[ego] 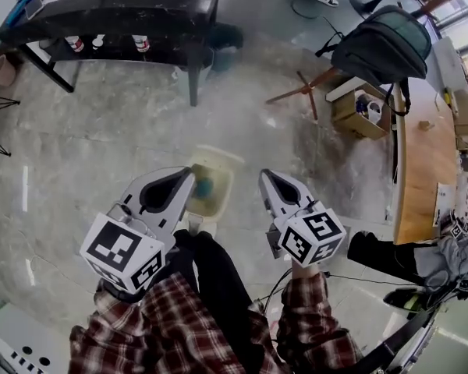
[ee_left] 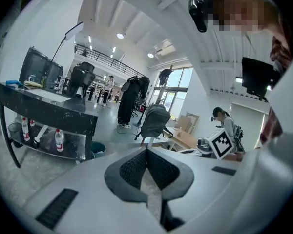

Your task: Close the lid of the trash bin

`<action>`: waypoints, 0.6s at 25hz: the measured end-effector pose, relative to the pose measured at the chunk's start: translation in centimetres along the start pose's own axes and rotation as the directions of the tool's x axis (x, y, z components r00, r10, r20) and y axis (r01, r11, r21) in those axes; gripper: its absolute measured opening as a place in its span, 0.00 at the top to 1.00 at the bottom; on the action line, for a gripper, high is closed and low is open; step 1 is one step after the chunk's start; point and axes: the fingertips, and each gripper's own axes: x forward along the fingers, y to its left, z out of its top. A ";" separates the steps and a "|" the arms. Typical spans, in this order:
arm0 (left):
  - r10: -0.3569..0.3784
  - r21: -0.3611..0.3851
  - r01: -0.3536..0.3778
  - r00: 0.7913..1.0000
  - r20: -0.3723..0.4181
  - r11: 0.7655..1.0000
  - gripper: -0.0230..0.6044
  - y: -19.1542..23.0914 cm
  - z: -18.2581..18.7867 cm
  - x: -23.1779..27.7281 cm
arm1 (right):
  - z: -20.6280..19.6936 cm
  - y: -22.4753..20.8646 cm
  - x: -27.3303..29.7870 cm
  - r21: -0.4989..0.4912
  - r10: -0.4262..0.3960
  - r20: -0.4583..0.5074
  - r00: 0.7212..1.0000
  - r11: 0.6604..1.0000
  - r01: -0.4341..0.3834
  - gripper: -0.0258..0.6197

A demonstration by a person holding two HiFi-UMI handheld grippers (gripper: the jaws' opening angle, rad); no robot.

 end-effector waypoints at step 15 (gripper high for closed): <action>-0.025 -0.135 0.006 0.990 -0.139 0.991 0.95 6.7 -15.9 9.5 | -13.9 -4.8 11.0 0.072 0.084 -0.165 0.983 0.995 -0.073 0.94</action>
